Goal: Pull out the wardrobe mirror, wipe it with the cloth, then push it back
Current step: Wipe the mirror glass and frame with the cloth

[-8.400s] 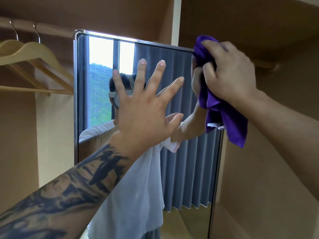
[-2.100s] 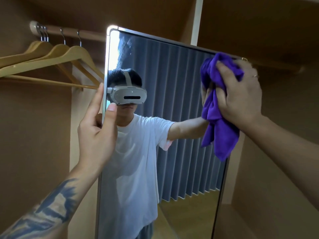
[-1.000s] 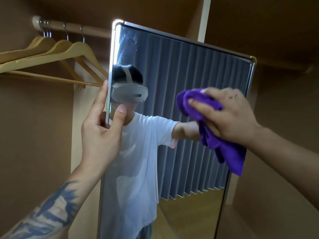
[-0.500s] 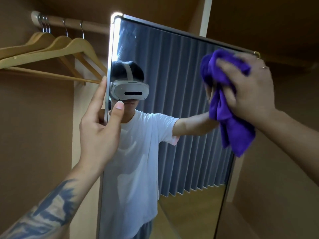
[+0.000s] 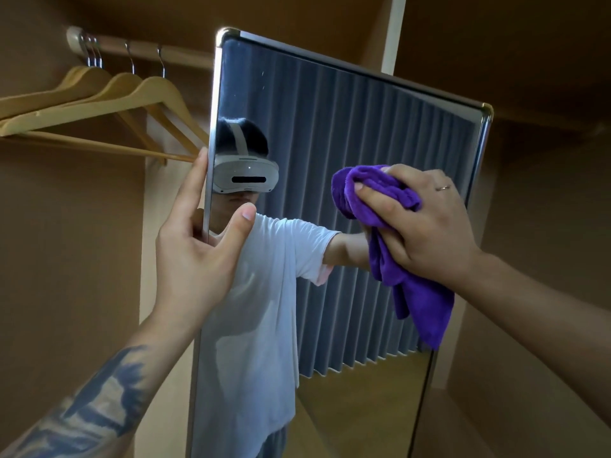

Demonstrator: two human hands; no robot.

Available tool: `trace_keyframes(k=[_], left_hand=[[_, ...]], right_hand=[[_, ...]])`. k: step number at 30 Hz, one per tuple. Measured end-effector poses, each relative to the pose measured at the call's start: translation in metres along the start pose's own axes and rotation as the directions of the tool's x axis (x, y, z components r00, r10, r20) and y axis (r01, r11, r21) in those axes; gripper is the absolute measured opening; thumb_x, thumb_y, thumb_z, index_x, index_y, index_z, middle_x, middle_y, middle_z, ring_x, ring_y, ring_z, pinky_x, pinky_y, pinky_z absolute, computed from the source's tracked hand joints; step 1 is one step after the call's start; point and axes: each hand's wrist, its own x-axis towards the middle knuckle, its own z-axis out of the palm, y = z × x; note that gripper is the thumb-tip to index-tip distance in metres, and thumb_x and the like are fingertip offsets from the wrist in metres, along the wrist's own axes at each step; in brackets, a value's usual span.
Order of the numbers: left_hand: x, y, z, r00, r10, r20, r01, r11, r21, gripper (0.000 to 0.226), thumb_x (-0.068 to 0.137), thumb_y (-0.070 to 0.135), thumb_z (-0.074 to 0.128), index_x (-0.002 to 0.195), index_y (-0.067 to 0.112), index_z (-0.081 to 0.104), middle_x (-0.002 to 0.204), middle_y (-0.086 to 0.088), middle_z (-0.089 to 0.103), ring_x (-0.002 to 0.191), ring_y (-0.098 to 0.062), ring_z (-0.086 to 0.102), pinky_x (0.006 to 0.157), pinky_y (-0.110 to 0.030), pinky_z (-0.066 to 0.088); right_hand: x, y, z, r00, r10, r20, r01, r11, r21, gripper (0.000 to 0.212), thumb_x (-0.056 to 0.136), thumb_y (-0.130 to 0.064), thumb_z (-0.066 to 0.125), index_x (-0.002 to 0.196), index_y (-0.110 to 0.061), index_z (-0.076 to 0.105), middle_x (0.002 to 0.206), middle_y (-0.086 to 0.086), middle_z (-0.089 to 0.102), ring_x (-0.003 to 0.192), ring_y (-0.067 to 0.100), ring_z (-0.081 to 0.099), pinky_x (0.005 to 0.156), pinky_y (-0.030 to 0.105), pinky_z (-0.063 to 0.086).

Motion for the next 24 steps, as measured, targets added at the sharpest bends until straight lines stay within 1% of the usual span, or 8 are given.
trace_keyframes(k=[4, 6, 10, 14, 17, 19, 22, 24], left_hand=[[-0.002, 0.006, -0.001, 1.000, -0.005, 0.009, 0.005, 1.000, 0.008, 0.073, 0.100, 0.032, 0.075, 0.163, 0.034, 0.038, 0.161, 0.013, 0.051, 0.144, -0.030, 0.053, 0.108, -0.024, 0.051], [-0.002, 0.008, -0.001, 1.000, 0.022, 0.004, -0.022, 1.000, 0.011, 0.073, 0.100, 0.028, 0.075, 0.164, 0.027, 0.038, 0.163, 0.012, 0.048, 0.146, -0.008, 0.050, 0.110, -0.012, 0.043], [-0.003, 0.008, 0.000, 0.999, 0.042, -0.008, -0.042, 0.999, 0.010, 0.072, 0.100, 0.025, 0.075, 0.163, 0.026, 0.040, 0.162, 0.011, 0.049, 0.110, 0.019, 0.061, 0.089, 0.000, 0.045], [-0.004, 0.005, -0.004, 1.000, 0.016, 0.005, -0.016, 1.000, -0.003, 0.072, 0.099, 0.033, 0.076, 0.161, 0.041, 0.040, 0.149, 0.015, 0.061, 0.065, 0.006, 0.056, 0.061, -0.006, 0.048], [-0.003, 0.003, -0.006, 0.999, -0.036, -0.006, 0.035, 0.999, -0.024, 0.073, 0.095, 0.040, 0.077, 0.158, 0.050, 0.041, 0.092, -0.008, 0.069, 0.055, -0.015, 0.042, 0.049, -0.023, 0.041], [-0.002, 0.001, -0.007, 0.999, -0.044, 0.005, 0.044, 0.999, -0.018, 0.073, 0.094, 0.044, 0.077, 0.157, 0.053, 0.041, 0.085, -0.016, 0.065, 0.051, -0.018, 0.037, 0.045, -0.025, 0.037], [-0.003, 0.000, -0.008, 0.998, -0.056, 0.018, 0.057, 0.997, -0.050, 0.074, 0.092, 0.048, 0.078, 0.156, 0.055, 0.041, 0.078, 0.000, 0.064, 0.049, -0.023, 0.038, 0.047, -0.023, 0.038], [-0.003, -0.001, -0.007, 0.998, -0.057, 0.023, 0.059, 0.995, -0.083, 0.075, 0.091, 0.048, 0.078, 0.156, 0.055, 0.042, 0.084, 0.012, 0.064, 0.050, -0.023, 0.037, 0.050, -0.022, 0.039]], right_hand=[[0.003, 0.007, -0.006, 1.000, -0.031, 0.003, 0.031, 1.000, 0.002, 0.053, 0.099, -0.031, 0.059, 0.150, -0.023, 0.046, 0.138, 0.027, 0.059, 0.106, 0.048, 0.062, 0.088, 0.059, 0.048], [0.010, 0.007, -0.007, 0.995, 0.087, -0.046, -0.086, 0.996, 0.030, 0.054, 0.098, -0.033, 0.056, 0.150, -0.018, 0.051, 0.139, 0.028, 0.056, 0.110, 0.050, 0.059, 0.090, 0.060, 0.048], [0.029, -0.010, -0.002, 0.911, 0.391, -0.135, -0.377, 0.919, 0.117, 0.055, 0.097, -0.030, 0.055, 0.149, -0.015, 0.054, 0.144, 0.026, 0.051, 0.118, 0.047, 0.053, 0.097, 0.056, 0.047], [0.022, -0.035, 0.002, 0.984, 0.133, -0.117, -0.124, 0.989, 0.084, 0.050, 0.095, -0.026, 0.062, 0.143, -0.014, 0.063, 0.136, 0.025, 0.060, 0.103, 0.047, 0.061, 0.087, 0.054, 0.049], [0.035, -0.018, -0.007, 0.983, -0.175, -0.059, 0.174, 0.985, -0.015, 0.046, 0.101, -0.033, 0.057, 0.145, -0.019, 0.060, 0.134, 0.023, 0.062, 0.095, 0.043, 0.062, 0.081, 0.051, 0.049], [0.054, -0.002, -0.010, 0.995, -0.022, -0.102, 0.020, 1.000, -0.021, 0.050, 0.099, -0.035, 0.056, 0.147, -0.020, 0.056, 0.139, 0.023, 0.058, 0.104, 0.044, 0.060, 0.087, 0.050, 0.046], [0.061, -0.013, -0.008, 0.925, 0.343, -0.164, -0.325, 0.937, 0.124, 0.056, 0.093, -0.030, 0.062, 0.148, -0.019, 0.056, 0.143, 0.022, 0.053, 0.114, 0.044, 0.055, 0.095, 0.052, 0.047], [0.049, -0.033, -0.003, 0.968, 0.194, -0.156, -0.181, 0.979, 0.096, 0.055, 0.091, -0.027, 0.065, 0.145, -0.017, 0.061, 0.139, 0.023, 0.057, 0.107, 0.044, 0.058, 0.090, 0.050, 0.048]])
